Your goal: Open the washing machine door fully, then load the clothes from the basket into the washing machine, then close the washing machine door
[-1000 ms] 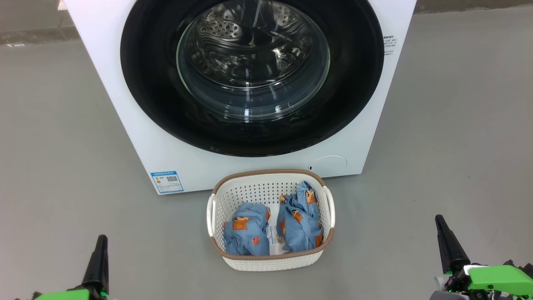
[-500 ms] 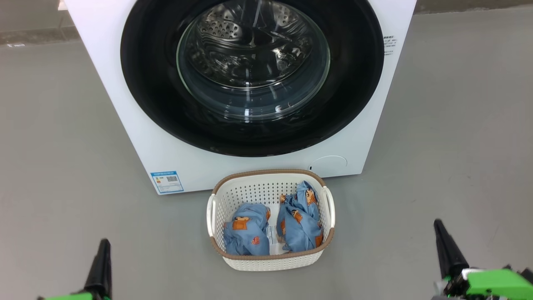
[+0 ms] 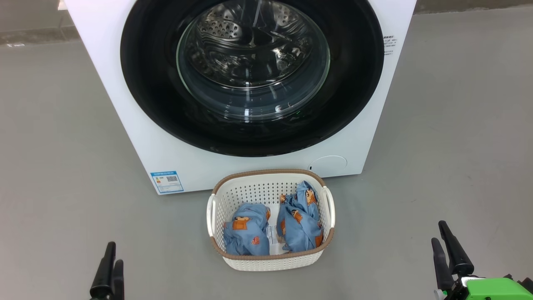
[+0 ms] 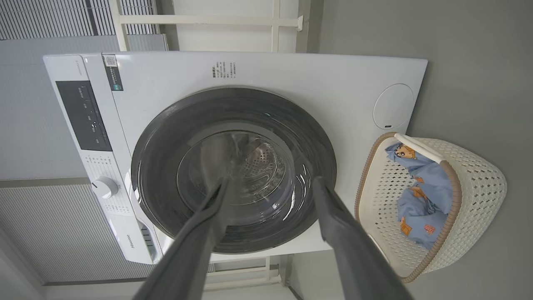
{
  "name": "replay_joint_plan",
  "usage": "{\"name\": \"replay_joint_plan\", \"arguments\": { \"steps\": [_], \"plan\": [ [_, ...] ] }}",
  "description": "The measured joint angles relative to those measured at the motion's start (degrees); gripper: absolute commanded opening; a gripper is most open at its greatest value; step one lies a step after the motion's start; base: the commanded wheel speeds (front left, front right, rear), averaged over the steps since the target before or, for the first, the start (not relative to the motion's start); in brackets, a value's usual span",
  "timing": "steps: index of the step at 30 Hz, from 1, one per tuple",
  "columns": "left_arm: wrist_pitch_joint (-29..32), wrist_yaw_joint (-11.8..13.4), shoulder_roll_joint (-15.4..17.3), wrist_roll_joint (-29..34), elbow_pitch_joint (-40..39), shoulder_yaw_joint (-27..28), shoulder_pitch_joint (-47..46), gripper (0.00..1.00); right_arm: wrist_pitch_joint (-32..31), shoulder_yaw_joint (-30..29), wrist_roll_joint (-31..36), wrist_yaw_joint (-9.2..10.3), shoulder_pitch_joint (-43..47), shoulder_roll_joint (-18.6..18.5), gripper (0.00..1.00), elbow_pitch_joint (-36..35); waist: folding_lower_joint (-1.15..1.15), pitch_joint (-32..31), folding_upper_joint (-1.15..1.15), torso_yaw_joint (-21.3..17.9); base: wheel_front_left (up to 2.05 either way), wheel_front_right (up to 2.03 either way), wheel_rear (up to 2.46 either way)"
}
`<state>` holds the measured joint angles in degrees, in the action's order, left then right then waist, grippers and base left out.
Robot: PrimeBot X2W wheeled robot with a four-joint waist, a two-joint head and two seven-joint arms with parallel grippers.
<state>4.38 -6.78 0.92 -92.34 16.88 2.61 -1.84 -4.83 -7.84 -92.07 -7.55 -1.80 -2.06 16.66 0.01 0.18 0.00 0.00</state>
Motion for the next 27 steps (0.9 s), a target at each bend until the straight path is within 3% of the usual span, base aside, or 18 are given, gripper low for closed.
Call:
{"name": "replay_joint_plan", "arguments": {
  "steps": [14,27],
  "plan": [
    [-2.5,0.0,0.5,2.4,-0.9,-2.4,-0.6,1.0,2.5,1.2,3.5,0.0,0.0,-1.3,1.0,-1.0,0.0,-0.1,0.0,0.0,0.0,0.0,0.0],
    [-4.6,0.0,0.7,15.4,-1.7,-3.0,-1.0,1.0,5.0,2.8,13.0,0.0,0.0,-3.2,1.0,-1.1,0.0,-0.4,0.0,0.0,0.0,0.0,0.0]
  ]
}}
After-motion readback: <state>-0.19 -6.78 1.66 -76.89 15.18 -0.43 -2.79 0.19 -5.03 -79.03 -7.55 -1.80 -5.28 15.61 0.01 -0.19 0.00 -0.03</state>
